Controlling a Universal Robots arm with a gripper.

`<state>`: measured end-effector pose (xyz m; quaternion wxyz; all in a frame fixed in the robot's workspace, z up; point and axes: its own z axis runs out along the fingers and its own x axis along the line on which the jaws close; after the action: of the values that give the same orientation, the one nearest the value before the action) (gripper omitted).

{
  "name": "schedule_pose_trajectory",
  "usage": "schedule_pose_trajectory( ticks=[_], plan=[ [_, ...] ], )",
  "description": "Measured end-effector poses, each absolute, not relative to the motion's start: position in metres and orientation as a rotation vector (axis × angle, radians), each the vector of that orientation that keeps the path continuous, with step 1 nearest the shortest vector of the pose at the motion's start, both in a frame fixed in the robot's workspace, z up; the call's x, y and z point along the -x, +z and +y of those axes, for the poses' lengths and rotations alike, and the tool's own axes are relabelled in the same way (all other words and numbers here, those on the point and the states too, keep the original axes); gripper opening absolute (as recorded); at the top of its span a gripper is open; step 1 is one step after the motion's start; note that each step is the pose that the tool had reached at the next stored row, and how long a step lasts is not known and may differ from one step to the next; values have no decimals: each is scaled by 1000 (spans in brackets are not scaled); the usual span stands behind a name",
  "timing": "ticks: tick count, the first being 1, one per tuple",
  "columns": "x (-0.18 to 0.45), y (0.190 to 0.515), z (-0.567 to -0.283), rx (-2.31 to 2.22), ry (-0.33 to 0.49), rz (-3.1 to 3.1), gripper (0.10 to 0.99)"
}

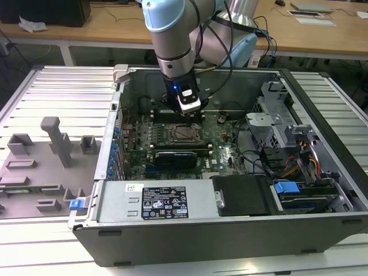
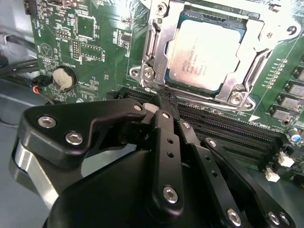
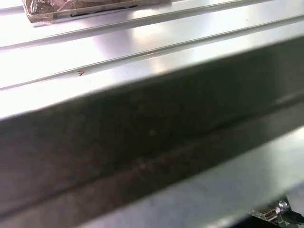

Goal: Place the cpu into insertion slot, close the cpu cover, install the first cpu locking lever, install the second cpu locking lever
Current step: 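Install the first cpu locking lever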

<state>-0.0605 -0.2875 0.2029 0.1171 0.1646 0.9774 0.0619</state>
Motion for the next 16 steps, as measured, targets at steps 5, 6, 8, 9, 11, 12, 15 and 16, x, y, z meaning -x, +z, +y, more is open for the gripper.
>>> schedule_pose_trajectory(
  ticks=[5,6,8,9,11,12,15,16],
  plan=[
    [60,209,-287,-482,182,2861,106],
    [60,209,-287,-482,181,2861,106],
    [60,209,-287,-487,176,2885,106],
    [59,209,-287,-492,173,2904,106],
    [57,208,-287,-500,165,2941,106],
    [57,208,-287,-503,163,2951,106],
    [57,208,-287,-503,162,2952,106],
    [57,209,-287,-502,151,2952,106]
  ],
)
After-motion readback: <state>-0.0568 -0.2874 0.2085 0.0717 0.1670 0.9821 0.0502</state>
